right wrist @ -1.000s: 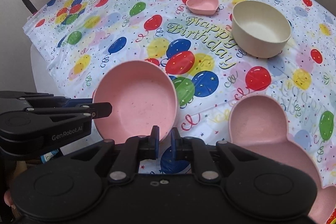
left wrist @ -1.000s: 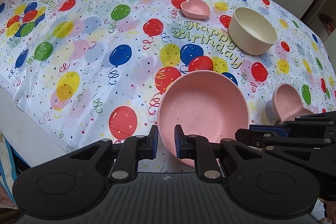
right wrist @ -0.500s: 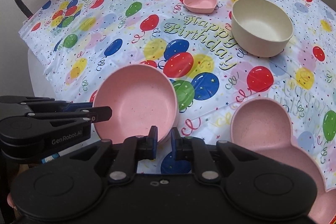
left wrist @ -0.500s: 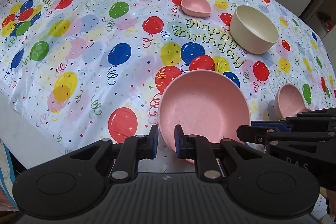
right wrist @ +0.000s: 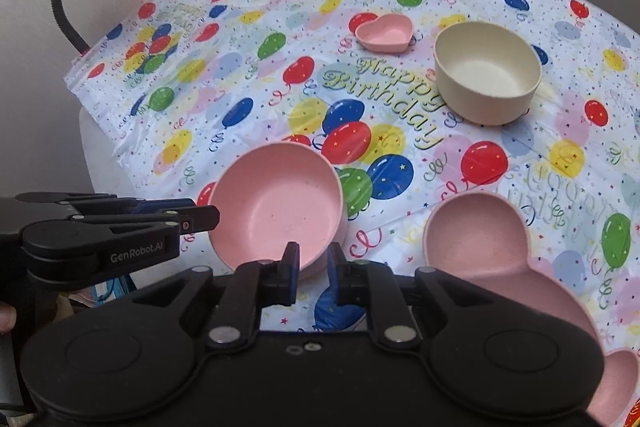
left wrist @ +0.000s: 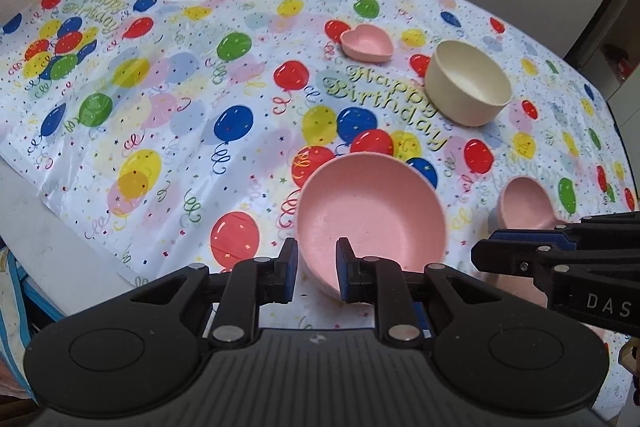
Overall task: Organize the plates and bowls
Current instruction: 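Lower the pink bowl onto the bear-shaped plate and open both grippers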
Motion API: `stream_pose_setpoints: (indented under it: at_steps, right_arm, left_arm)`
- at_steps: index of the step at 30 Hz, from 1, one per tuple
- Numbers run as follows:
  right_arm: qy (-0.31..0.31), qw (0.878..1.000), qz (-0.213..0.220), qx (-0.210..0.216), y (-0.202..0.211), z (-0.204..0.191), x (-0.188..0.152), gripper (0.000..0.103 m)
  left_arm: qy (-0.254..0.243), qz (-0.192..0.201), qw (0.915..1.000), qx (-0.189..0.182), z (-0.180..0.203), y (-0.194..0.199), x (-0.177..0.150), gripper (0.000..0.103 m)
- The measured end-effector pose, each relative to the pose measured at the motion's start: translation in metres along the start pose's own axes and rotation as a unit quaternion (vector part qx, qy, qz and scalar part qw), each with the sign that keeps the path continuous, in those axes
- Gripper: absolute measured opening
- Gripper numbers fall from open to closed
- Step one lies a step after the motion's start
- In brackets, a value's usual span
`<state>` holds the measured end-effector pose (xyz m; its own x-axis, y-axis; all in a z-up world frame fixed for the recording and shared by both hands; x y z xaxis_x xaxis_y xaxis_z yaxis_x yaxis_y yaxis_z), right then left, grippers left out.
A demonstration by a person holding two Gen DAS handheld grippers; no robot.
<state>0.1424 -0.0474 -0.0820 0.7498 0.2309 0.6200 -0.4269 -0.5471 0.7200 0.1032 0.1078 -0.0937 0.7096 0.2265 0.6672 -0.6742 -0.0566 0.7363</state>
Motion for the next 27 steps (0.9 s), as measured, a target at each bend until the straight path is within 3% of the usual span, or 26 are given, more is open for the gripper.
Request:
stream_pose_setpoints:
  at_steps: [9,13,20,22,24,27]
  right_arm:
    - [0.020,0.998,0.053,0.012,0.050,0.006,0.008,0.018]
    - [0.029,0.997,0.076,0.014,0.076,0.012,0.008,0.019]
    - [0.038,0.993,0.113,0.003,0.117,0.029,0.005,0.021]
    - [0.039,0.992,0.120,-0.004,0.125,0.034,0.005,0.022]
    - [0.037,0.992,0.124,-0.006,0.131,0.040,0.005,0.025]
    - [0.036,0.990,0.138,-0.015,0.138,0.046,0.007,0.051]
  left_arm:
    - [-0.015,0.056,0.9981,-0.023,0.039,0.044,0.009,0.021]
    - [-0.022,0.080,0.9959,-0.036,0.059,0.062,0.011,0.043]
    - [-0.033,0.103,0.9930,-0.047,0.088,0.080,0.013,0.049]
    - [-0.036,0.109,0.9921,-0.049,0.094,0.082,0.015,0.054]
    - [-0.041,0.117,0.9910,-0.051,0.098,0.085,0.018,0.057]
    - [-0.046,0.123,0.9899,-0.055,0.103,0.084,0.025,0.057]
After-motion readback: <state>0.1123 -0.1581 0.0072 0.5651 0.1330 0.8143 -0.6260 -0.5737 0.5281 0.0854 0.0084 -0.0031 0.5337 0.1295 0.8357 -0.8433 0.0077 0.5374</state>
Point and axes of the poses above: each gripper's, at about its wrist camera, not at the fingertips, and y roughly against the way its jaws point, z to its right, x to its top, the point moved 2 cm from there along -y, roughly the way its jaws point, and after that the axes turned 14 degrees about z, right-handed, at the moved point
